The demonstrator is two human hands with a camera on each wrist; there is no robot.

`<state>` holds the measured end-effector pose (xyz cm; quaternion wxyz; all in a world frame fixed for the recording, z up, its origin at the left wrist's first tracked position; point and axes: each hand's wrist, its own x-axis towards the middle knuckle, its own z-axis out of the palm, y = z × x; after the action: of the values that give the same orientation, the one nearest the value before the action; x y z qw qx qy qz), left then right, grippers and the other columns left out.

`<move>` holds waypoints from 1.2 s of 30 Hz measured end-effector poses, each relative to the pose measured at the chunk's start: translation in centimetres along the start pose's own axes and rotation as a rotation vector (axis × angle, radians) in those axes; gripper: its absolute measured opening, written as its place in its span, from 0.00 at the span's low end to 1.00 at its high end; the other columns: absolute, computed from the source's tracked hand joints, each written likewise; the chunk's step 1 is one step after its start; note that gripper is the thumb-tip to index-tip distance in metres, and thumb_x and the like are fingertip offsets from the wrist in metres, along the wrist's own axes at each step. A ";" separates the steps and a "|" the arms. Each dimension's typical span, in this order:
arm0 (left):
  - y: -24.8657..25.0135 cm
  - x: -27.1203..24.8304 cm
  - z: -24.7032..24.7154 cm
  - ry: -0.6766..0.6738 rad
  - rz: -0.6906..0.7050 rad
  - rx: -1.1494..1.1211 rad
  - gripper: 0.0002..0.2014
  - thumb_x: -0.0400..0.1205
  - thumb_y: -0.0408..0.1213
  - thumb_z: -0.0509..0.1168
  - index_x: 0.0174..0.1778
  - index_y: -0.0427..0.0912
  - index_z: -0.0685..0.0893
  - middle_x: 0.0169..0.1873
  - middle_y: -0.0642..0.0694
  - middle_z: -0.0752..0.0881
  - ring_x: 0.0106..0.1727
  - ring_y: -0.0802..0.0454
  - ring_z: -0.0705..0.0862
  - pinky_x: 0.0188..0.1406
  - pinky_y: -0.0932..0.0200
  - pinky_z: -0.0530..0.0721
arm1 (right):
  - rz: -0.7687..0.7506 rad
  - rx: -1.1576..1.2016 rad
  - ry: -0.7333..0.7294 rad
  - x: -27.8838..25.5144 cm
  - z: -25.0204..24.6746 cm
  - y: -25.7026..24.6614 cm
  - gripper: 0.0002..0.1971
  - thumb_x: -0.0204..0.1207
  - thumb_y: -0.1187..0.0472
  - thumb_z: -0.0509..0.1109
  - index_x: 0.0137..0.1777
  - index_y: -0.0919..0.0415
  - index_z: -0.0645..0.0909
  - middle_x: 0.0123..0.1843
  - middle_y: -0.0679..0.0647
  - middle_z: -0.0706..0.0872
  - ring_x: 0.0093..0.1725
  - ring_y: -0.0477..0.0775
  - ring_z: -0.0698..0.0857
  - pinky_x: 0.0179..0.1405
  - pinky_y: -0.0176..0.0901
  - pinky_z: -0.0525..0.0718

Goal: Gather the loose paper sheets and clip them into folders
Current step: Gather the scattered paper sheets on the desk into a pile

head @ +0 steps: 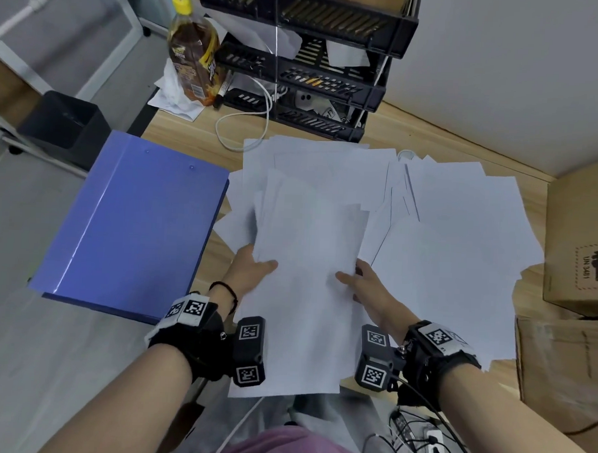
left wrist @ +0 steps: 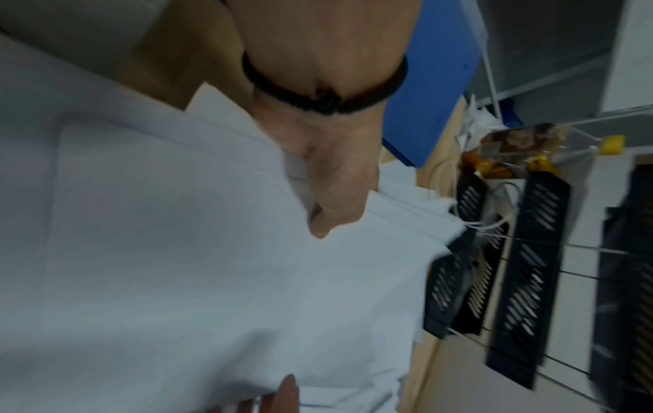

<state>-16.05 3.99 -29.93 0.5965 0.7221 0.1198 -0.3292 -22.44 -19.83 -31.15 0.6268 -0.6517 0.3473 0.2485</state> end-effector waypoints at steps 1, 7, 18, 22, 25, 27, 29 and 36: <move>1.2 0.1 0.2 -0.013 0.019 0.015 0.17 0.81 0.31 0.68 0.66 0.42 0.79 0.57 0.48 0.85 0.54 0.53 0.83 0.53 0.64 0.80 | -0.005 0.024 0.021 -0.3 -0.3 -0.4 0.31 0.74 0.54 0.76 0.75 0.55 0.70 0.68 0.52 0.83 0.64 0.55 0.84 0.50 0.43 0.81; 7.8 0.1 -0.5 -0.121 0.223 0.034 0.14 0.79 0.38 0.72 0.60 0.48 0.82 0.49 0.56 0.88 0.51 0.60 0.86 0.45 0.73 0.81 | -0.181 0.235 0.170 -2.4 -3.1 -3.7 0.28 0.70 0.62 0.81 0.66 0.61 0.73 0.57 0.58 0.87 0.51 0.57 0.89 0.42 0.45 0.86; 19.1 -1.2 1.7 -0.052 0.565 -0.223 0.23 0.68 0.36 0.81 0.59 0.42 0.85 0.52 0.48 0.91 0.55 0.51 0.89 0.53 0.54 0.88 | -0.697 0.184 0.372 -9.0 -5.5 -15.7 0.13 0.78 0.66 0.69 0.61 0.58 0.83 0.58 0.51 0.90 0.58 0.50 0.88 0.56 0.43 0.86; 15.9 -0.5 1.3 -0.062 0.465 -0.078 0.20 0.70 0.35 0.80 0.57 0.46 0.85 0.52 0.52 0.90 0.54 0.58 0.89 0.59 0.56 0.86 | -0.613 0.174 0.252 -8.8 -5.3 -13.0 0.18 0.79 0.64 0.70 0.69 0.59 0.79 0.63 0.51 0.88 0.62 0.51 0.87 0.59 0.46 0.85; 13.2 -0.5 1.5 -0.063 0.381 -0.057 0.15 0.74 0.34 0.76 0.55 0.46 0.85 0.52 0.49 0.89 0.53 0.52 0.88 0.55 0.57 0.86 | -0.505 0.124 0.133 -8.4 -4.7 -10.4 0.21 0.80 0.65 0.70 0.72 0.58 0.77 0.65 0.51 0.87 0.64 0.52 0.86 0.59 0.43 0.86; 12.4 -0.6 1.6 -0.075 0.362 -0.037 0.17 0.74 0.36 0.75 0.59 0.43 0.84 0.54 0.46 0.88 0.52 0.53 0.87 0.48 0.62 0.86 | -0.466 0.103 0.119 -8.1 -4.3 -9.4 0.20 0.79 0.66 0.70 0.71 0.58 0.77 0.66 0.51 0.87 0.65 0.52 0.85 0.65 0.50 0.83; 12.3 -0.6 1.5 -0.084 0.363 -0.025 0.16 0.75 0.36 0.75 0.58 0.44 0.84 0.53 0.46 0.88 0.49 0.59 0.87 0.42 0.69 0.85 | -0.451 0.097 0.135 -8.0 -3.9 -9.2 0.20 0.78 0.67 0.70 0.70 0.58 0.79 0.65 0.51 0.87 0.64 0.53 0.85 0.68 0.54 0.82; 16.0 -2.1 0.6 -0.110 0.536 -0.115 0.15 0.73 0.31 0.76 0.52 0.52 0.85 0.48 0.57 0.91 0.50 0.62 0.89 0.47 0.67 0.86 | -0.603 0.266 0.185 -9.9 -3.8 -12.8 0.16 0.78 0.67 0.71 0.66 0.60 0.81 0.63 0.55 0.88 0.62 0.54 0.87 0.60 0.47 0.85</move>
<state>-8.81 -0.25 -16.14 0.7077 0.6742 -0.0895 -0.1912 -19.36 -22.55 -15.07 0.7174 -0.6574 0.2236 -0.0557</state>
